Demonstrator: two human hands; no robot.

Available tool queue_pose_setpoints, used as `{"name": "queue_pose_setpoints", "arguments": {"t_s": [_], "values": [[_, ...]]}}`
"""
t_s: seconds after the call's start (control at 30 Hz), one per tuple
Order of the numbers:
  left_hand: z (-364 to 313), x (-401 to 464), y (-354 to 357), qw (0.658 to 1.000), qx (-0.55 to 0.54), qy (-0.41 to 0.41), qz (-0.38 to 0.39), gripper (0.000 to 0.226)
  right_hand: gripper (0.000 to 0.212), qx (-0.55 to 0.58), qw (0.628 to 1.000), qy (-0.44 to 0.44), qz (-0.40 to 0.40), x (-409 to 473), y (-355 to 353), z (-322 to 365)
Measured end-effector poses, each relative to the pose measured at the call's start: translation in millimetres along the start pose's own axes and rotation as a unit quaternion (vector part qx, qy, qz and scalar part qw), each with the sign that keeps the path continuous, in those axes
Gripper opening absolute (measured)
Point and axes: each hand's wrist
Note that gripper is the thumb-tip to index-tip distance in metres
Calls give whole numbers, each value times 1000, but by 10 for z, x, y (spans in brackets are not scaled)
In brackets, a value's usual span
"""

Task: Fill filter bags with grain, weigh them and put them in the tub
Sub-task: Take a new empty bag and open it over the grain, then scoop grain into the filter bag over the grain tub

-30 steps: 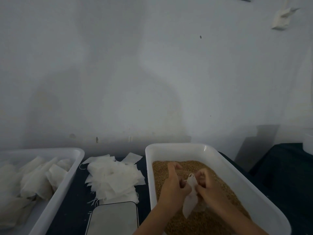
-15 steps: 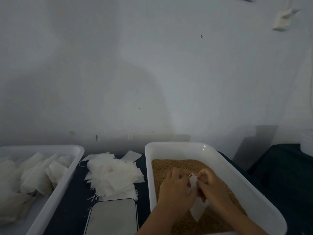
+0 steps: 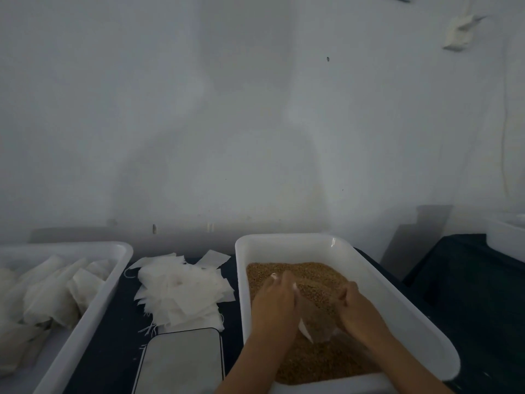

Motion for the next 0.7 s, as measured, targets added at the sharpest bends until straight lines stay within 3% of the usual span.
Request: {"name": "queue_pose_setpoints", "arguments": {"t_s": [0.1, 0.13, 0.17, 0.3, 0.4, 0.53, 0.67, 0.7], "values": [[54, 11, 23, 998, 29, -50, -35, 14, 72, -46, 990, 16, 131, -46, -31, 6], [64, 10, 29, 997, 31, -63, -41, 14, 86, -77, 982, 27, 170, -65, -22, 23], [65, 5, 27, 996, 34, -74, -45, 14, 87, -121, 974, 33, 189, -78, -5, 41], [72, -1, 28, 993, 66, -81, -58, 24, 12, -227, 963, -18, 145, -64, 36, 48], [87, -2, 23, 993, 61, -88, -48, 25, 20, -245, 961, -53, 119, -29, -65, 7], [82, 3, 7, 991, 47, -96, -75, 22, 5, -316, 943, -57, 90, 28, -412, 34], [96, 13, 12, 989, 42, -112, -84, 24, 11, -407, 908, -73, 75, 62, -486, 137], [101, 13, 11, 989, 41, -114, -82, 25, 21, -419, 903, -71, 71, 69, -443, 171]]}}
Point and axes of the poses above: each hand's wrist, its own x-axis towards the middle knuckle, its own y-axis out of the palm, z = x × y, and after that the axes turned 5 degrees about -x, right-handed
